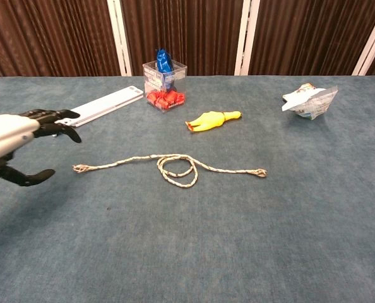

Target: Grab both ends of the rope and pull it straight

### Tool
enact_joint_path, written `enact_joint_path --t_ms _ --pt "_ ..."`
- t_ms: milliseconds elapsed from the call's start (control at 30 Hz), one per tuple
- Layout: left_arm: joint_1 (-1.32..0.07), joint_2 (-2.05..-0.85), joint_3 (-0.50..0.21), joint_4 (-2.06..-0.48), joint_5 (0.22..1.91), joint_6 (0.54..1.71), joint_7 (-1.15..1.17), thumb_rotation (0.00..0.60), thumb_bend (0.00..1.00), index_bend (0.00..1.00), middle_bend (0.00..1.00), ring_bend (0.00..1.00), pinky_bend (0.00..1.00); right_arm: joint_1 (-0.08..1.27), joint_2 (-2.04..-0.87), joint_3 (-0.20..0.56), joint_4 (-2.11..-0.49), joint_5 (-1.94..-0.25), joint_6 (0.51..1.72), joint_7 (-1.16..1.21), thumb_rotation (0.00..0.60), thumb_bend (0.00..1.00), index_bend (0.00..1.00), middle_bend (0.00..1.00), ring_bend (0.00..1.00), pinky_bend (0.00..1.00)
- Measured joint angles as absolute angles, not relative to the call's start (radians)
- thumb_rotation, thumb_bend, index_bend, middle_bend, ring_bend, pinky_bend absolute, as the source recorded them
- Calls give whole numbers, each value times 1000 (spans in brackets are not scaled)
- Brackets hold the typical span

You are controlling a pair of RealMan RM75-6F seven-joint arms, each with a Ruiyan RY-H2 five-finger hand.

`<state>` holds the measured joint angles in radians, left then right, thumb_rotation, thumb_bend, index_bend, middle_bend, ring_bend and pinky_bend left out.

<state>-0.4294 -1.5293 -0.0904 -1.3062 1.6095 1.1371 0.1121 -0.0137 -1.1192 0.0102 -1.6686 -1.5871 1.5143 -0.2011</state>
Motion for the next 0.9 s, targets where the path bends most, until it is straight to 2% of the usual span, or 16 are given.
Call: enact_joint_path --t_ms 400,900 --pt "-508 -1666 -124 -1125 1514 1069 111 600 411 322 19 0 49 15 -1146 20 -1659 -1556 1471 -234 600 235 0 0 0 0" --pt "-562 -1777 -121 -962 1455 1022 107 600 412 424 52 0 73 38 -1164 26 -1646 -1528 1444 -253 600 235 0 0 0 0"
